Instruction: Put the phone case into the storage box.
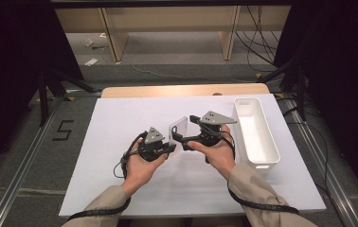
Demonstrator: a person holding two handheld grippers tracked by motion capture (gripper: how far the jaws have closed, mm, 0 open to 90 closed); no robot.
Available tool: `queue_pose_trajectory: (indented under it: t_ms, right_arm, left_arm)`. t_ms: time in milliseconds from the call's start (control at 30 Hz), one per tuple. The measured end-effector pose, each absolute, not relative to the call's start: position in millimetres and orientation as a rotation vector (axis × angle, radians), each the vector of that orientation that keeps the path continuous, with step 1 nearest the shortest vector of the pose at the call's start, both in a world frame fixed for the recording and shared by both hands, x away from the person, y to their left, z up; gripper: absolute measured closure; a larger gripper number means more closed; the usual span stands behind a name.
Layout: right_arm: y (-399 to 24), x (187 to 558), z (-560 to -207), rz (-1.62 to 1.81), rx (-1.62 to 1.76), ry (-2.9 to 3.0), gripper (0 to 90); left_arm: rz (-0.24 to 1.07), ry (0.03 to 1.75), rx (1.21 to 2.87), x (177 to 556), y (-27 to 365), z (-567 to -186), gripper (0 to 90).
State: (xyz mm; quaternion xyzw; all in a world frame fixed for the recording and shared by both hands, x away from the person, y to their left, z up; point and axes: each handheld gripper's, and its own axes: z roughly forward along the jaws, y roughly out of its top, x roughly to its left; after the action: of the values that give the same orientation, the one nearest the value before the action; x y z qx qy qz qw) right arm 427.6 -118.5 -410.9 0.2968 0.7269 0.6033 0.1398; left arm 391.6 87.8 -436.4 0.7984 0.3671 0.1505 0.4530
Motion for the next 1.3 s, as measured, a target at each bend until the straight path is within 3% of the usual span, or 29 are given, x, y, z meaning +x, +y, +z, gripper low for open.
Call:
queue_pose_trajectory:
  t_ms: [933, 1300]
  right_arm:
    - [-116.9, 428.3, -416.5, 1.762, 0.897, 2.056, 17.3]
    - [-117.7, 427.6, -415.1, 1.760, 0.908, 2.057, 18.1]
  left_arm:
    - [0.360, 0.888, 1.974, 390.1, 79.0, -436.4, 80.5]
    - [0.341, 0.873, 1.963, 390.4, 79.0, -436.1, 79.8]
